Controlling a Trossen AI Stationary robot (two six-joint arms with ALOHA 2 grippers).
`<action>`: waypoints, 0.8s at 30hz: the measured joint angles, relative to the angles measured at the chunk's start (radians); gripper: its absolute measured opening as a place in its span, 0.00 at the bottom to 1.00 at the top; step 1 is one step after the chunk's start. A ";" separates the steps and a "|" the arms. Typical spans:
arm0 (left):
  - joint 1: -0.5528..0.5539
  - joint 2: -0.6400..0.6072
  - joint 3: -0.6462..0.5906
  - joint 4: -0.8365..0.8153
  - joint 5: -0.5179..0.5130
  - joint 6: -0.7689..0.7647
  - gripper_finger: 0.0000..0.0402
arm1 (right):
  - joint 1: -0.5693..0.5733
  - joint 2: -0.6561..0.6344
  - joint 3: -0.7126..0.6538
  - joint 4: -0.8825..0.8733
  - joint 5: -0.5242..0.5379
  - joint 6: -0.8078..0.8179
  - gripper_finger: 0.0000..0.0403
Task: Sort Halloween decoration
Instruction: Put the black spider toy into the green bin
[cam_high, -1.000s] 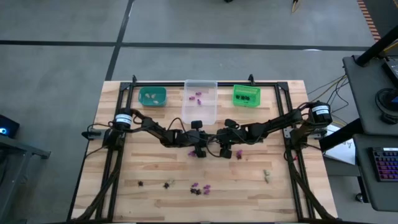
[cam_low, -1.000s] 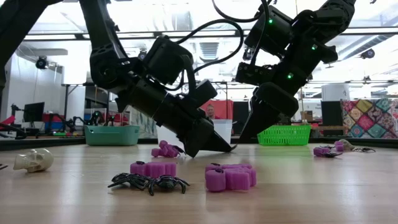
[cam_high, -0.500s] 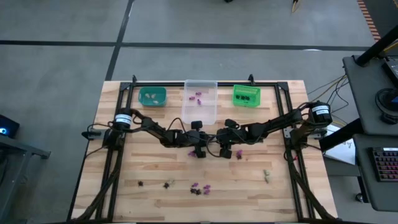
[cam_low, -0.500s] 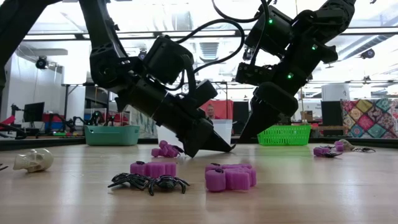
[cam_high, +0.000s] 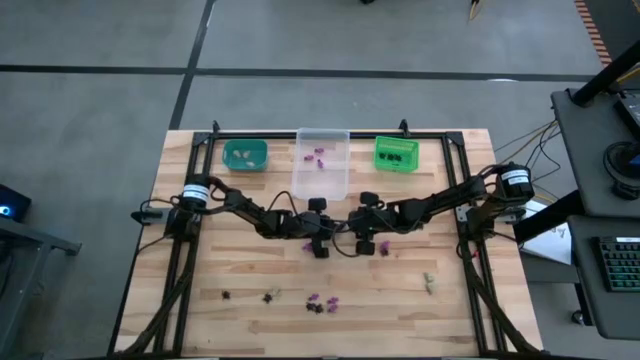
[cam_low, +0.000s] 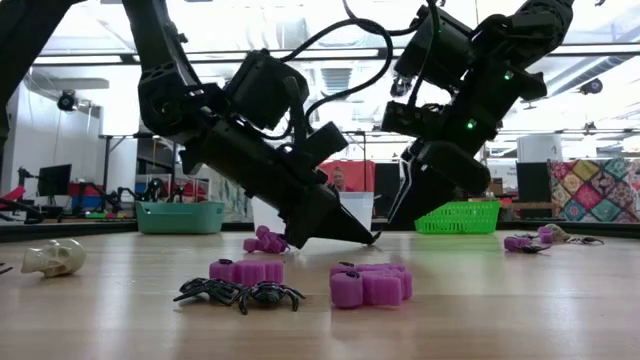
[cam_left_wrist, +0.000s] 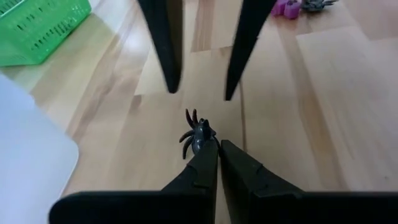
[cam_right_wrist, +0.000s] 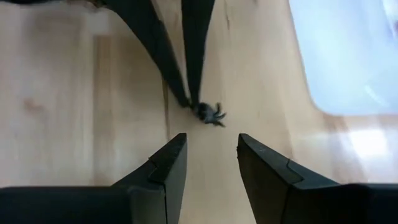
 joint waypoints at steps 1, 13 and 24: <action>-0.002 0.000 0.000 0.002 0.004 -0.002 0.00 | 0.000 0.000 0.000 0.000 0.006 -0.032 0.33; -0.004 -0.002 0.001 0.012 0.015 -0.016 0.00 | 0.000 0.060 0.000 0.067 -0.002 -0.264 0.33; -0.004 -0.004 0.002 0.014 0.019 -0.017 0.00 | 0.000 0.079 0.000 0.089 -0.004 -0.266 0.32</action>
